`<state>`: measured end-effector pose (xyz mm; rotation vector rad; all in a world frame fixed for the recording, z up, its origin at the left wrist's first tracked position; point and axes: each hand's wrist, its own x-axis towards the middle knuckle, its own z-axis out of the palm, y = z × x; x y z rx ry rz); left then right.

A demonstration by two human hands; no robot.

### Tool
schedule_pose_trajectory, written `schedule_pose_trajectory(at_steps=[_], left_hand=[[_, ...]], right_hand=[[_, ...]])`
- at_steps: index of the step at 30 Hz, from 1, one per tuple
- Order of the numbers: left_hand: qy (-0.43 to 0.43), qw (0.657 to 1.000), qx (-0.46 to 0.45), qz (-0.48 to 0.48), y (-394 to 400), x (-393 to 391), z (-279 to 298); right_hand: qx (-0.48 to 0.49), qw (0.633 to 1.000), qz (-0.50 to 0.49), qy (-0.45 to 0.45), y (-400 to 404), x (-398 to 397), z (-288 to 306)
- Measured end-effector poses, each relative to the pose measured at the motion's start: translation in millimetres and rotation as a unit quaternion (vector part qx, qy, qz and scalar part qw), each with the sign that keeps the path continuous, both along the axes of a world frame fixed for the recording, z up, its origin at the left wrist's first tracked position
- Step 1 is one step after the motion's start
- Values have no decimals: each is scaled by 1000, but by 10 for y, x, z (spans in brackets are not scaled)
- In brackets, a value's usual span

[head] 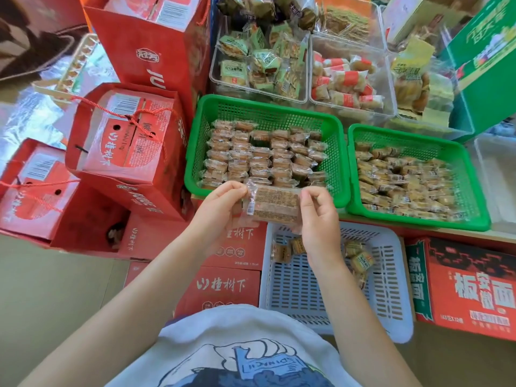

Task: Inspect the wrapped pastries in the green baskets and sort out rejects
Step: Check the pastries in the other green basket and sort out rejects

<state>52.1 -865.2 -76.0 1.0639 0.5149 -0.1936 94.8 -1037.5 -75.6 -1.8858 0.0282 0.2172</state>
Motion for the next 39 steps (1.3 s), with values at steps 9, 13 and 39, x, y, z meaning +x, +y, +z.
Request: schedule_pose_trajectory(at_steps=[9,13,39], left_hand=[[14,999,31,20,130,198,-276],[74,993,-47,77,94,424,-423],[22,677,674,-297,543,1574,-1704]], right_hand=[[-2,1000,13,14,176,243,-184],[-7,1000,13,28,269,457,-284],[-263,945,173,-90,766,2307,-1016]])
